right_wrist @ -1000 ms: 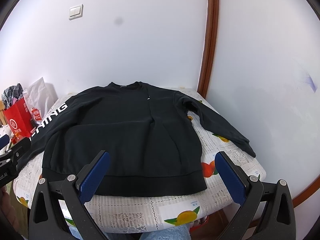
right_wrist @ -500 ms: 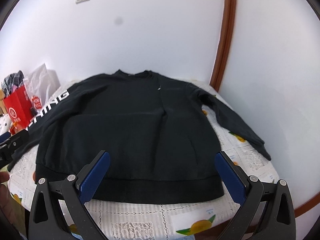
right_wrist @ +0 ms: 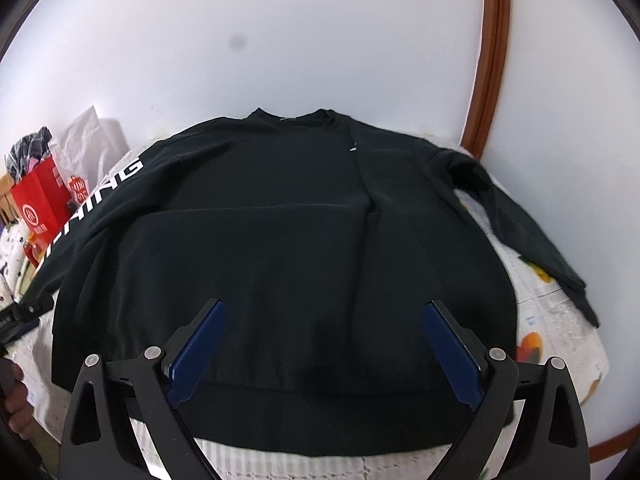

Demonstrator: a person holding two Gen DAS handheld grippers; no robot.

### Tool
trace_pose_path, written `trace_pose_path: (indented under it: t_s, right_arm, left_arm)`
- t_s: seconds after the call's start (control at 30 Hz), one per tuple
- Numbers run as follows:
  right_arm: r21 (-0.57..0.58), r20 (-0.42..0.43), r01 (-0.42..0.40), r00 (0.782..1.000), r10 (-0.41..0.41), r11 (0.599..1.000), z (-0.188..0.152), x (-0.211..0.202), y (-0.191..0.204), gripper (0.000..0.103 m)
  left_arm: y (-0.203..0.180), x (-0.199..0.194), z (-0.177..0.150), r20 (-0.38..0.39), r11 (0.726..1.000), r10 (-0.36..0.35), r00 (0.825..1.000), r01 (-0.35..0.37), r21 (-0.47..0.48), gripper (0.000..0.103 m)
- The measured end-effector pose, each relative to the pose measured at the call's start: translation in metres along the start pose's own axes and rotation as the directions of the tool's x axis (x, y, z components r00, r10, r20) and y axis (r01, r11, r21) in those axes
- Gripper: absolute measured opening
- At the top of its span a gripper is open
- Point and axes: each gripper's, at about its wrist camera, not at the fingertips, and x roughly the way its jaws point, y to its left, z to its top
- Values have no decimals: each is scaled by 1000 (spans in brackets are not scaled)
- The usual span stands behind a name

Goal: Fold small clothes
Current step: 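Grasp the LI-NING lettered sleeve with the left tool and lift it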

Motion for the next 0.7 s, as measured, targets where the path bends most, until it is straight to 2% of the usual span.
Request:
trace_pose_path:
  t_s: [0.2, 0.33, 0.4, 0.5, 0.57, 0.6, 0.63, 0.67, 0.7]
  right_arm:
    - [35, -57, -3, 998, 5, 999, 5, 24, -9, 97]
    - [37, -82, 21, 996, -18, 999, 3, 30, -18, 97]
    - [42, -76, 51, 996, -47, 998, 4, 30, -26, 97]
    - [53, -79, 71, 995, -67, 996, 5, 26, -43, 97]
    - [65, -80, 97, 993, -92, 993, 7, 24, -57, 97]
    - [68, -82, 113, 991, -107, 991, 8, 23, -65, 97]
    - [69, -83, 126, 989, -121, 990, 9, 22, -73, 97]
    - [71, -84, 143, 987, -137, 987, 10, 21, -81, 97]
    - [72, -85, 151, 986, -145, 986, 11, 21, -86, 97]
  left_arm:
    - [21, 8, 10, 49, 989, -89, 995, 94, -114, 91]
    - [22, 20, 25, 69, 983, -55, 996, 67, -172, 83]
    - [22, 26, 34, 66, 980, 2, 998, 11, -199, 73]
    - [27, 34, 46, 79, 969, 55, 995, -34, -246, 57]
    - [30, 38, 52, 76, 954, 128, 989, -101, -281, 31]
    - [33, 40, 54, 74, 946, 162, 984, -134, -295, 25]
    - [34, 42, 56, 73, 943, 178, 981, -149, -297, 13]
    - [35, 46, 60, 63, 943, 196, 979, -171, -285, 8]
    - [34, 48, 63, 57, 947, 204, 977, -183, -265, 7]
